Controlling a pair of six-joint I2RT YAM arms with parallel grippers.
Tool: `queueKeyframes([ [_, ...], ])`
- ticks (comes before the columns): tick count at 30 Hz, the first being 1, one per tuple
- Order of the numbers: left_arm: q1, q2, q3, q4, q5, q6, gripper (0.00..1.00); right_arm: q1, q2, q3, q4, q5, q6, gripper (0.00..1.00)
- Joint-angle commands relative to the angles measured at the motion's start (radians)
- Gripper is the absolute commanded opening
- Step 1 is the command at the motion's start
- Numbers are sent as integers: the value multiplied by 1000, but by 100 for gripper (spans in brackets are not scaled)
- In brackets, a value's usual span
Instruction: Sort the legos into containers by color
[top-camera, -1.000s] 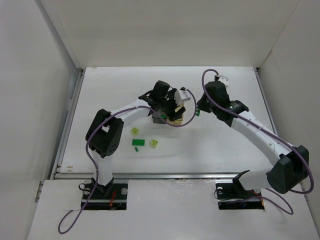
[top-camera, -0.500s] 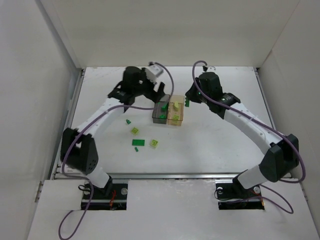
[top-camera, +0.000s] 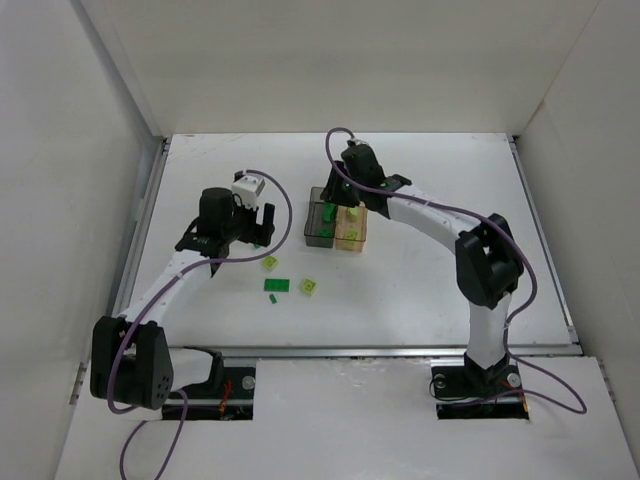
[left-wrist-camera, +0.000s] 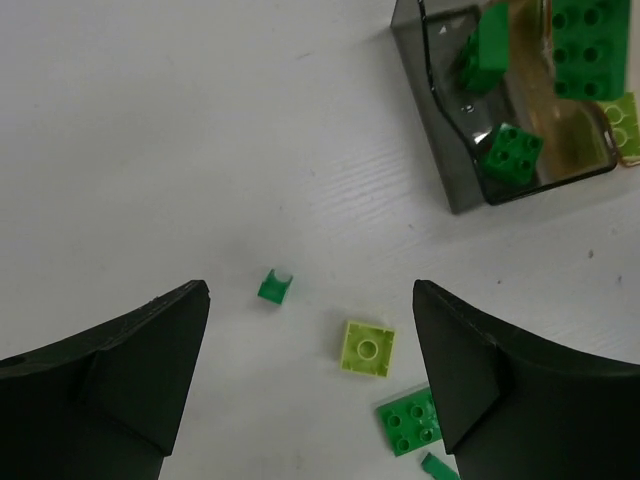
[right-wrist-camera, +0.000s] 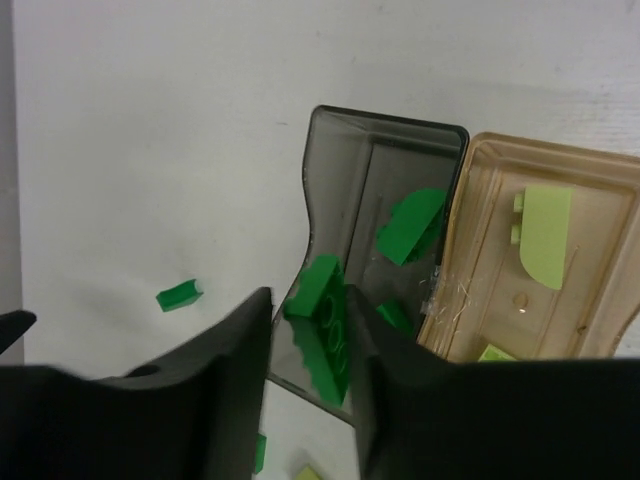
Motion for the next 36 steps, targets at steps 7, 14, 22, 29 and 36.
queueKeyframes([
  [7, 34, -31, -67, 97, -55, 69, 77, 9, 36, 122, -4, -105, -25, 63],
  [14, 34, 88, -24, 33, 34, 222, 54, 9, -111, 64, -16, -96, -78, 63],
  [22, 34, 259, 91, -88, 6, 246, 54, 9, -251, -80, -45, -13, -127, 63],
  [29, 34, 363, 148, -102, -15, 267, 52, 9, -301, -145, -35, -13, -127, 63],
  [36, 34, 429, 173, -125, -26, 249, 43, 9, -312, -156, -45, 15, -127, 63],
])
